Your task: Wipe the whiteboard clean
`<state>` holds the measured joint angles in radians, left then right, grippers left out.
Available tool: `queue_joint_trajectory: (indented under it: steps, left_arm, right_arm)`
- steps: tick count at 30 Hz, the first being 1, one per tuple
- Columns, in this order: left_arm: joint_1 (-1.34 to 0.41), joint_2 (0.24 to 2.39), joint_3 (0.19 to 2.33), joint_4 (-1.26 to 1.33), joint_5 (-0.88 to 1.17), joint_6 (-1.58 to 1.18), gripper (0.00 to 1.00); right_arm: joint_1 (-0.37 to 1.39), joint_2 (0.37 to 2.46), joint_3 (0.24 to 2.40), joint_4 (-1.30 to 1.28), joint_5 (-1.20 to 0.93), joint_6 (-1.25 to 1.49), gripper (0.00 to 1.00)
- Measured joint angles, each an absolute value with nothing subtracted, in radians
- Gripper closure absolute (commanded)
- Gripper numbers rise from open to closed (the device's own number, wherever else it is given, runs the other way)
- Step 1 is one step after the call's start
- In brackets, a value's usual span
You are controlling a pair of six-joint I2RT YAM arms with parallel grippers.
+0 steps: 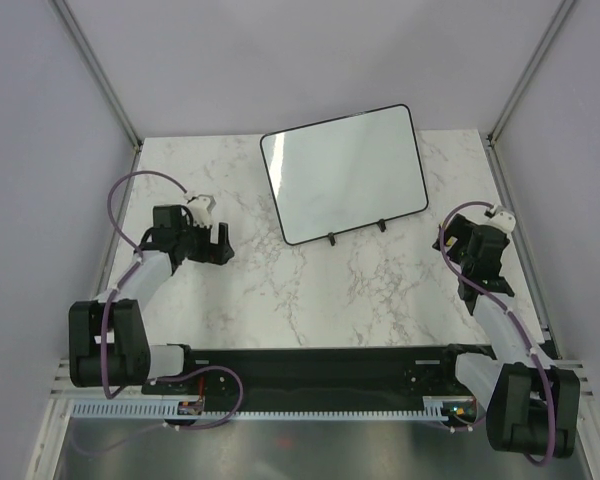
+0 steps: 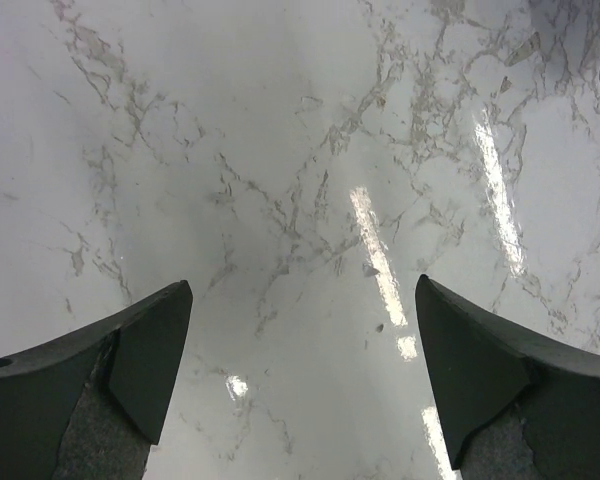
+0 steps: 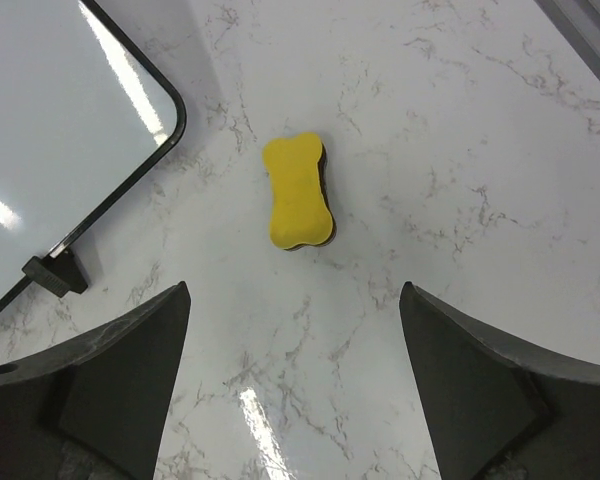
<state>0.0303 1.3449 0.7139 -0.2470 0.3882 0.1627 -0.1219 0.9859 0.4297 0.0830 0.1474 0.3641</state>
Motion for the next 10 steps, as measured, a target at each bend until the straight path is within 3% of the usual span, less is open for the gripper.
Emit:
queue_joint_trajectory:
  steps: [10]
  left_arm:
    - [0.03, 1.269, 0.646, -0.138, 0.357, 0.162, 0.01]
  right_arm:
    - [-0.122, 0.943, 0.405, 0.11, 0.107, 0.368, 0.07]
